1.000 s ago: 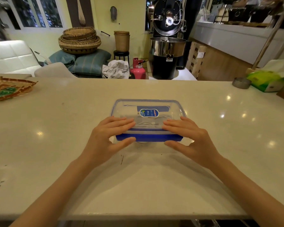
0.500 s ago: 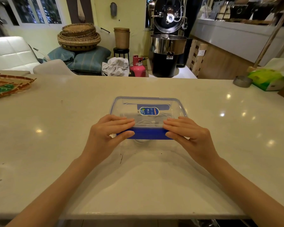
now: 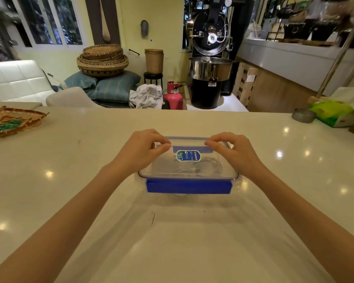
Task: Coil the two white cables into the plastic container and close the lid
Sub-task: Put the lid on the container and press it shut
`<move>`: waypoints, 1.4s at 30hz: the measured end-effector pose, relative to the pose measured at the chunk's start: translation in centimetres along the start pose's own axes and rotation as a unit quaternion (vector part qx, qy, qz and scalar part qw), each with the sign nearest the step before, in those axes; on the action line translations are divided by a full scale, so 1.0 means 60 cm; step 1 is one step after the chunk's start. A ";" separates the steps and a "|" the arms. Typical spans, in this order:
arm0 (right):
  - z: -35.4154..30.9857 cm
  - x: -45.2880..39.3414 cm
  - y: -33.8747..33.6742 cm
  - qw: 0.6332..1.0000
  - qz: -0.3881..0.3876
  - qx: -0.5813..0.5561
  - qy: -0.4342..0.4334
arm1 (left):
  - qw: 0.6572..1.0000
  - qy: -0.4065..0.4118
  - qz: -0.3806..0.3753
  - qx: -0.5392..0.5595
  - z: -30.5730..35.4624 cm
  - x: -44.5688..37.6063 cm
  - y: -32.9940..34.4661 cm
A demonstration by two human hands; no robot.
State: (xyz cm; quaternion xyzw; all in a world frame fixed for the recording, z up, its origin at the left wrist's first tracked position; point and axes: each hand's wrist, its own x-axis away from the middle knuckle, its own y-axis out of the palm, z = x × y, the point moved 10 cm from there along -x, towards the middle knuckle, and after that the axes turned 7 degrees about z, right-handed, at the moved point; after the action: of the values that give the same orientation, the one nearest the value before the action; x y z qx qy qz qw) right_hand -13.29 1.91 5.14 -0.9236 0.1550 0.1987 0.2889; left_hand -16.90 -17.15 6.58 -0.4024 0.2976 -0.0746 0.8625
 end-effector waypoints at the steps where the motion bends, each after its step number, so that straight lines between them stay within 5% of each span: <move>1: 0.006 -0.013 0.002 1.000 -0.002 -0.001 0.008 | 1.000 -0.004 -0.003 -0.014 -0.007 -0.012 0.004; 12: 0.084 -0.071 0.043 0.986 -0.087 -0.005 0.143 | 0.984 -0.149 -0.027 0.097 -0.095 -0.060 0.038; 17: 0.135 -0.046 0.072 0.935 -0.211 -0.047 0.280 | 0.907 -0.332 -0.160 0.203 -0.132 -0.024 0.094; 21: 0.134 -0.032 0.097 0.893 -0.277 -0.141 0.326 | 0.872 -0.368 -0.186 0.262 -0.134 -0.014 0.111; 30: 0.129 -0.050 0.069 0.940 -0.149 -0.154 0.264 | 0.868 -0.347 -0.184 0.304 -0.139 -0.018 0.115; 42: 0.100 -0.052 0.054 0.948 -0.114 -0.194 0.225 | 0.876 -0.281 -0.113 0.374 -0.118 -0.033 0.093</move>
State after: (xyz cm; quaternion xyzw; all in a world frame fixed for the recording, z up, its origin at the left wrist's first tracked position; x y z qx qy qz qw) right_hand -19.00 3.47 0.51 -0.9940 0.0680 -0.0223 0.0823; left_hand -23.17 -17.33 -0.19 -0.0844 -0.0553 -0.1608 0.9818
